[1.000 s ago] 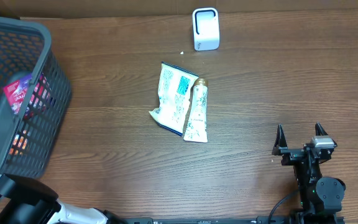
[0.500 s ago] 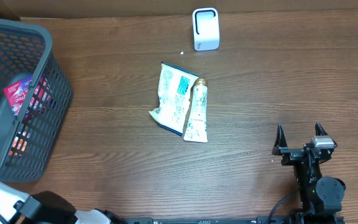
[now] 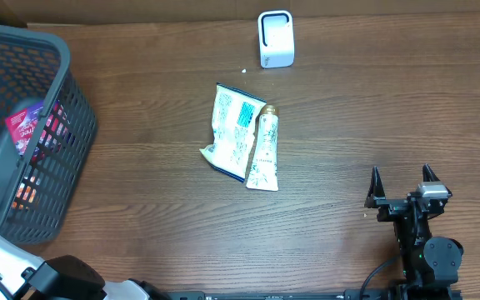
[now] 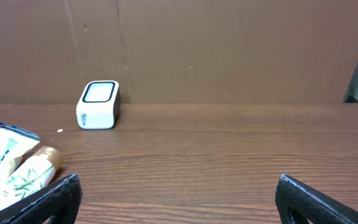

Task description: Scan the item barcode

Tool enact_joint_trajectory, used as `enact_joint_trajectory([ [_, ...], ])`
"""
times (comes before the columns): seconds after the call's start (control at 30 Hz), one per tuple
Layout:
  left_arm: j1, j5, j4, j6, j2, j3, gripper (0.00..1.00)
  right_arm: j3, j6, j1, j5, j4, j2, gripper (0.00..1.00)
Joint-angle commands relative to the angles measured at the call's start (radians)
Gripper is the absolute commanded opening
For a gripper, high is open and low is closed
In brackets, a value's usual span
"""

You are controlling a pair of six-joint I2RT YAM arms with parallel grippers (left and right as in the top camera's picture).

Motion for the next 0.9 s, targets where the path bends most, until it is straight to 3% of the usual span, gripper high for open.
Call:
enact_joint_trajectory([
  [0.0, -0.005, 0.008, -0.003, 0.016, -0.019, -0.059, 0.04, -0.011, -0.004, 0.004, 0.006, 0.006, -0.01, 1.0],
  [0.5, -0.005, 0.13, -0.003, 0.06, -0.035, -0.166, 0.04, -0.011, -0.004, 0.004, 0.006, 0.006, -0.01, 1.0],
  [0.87, -0.005, 0.13, -0.003, 0.057, -0.193, -0.166, 0.04, -0.011, -0.004, 0.004, 0.006, 0.006, -0.01, 1.0],
])
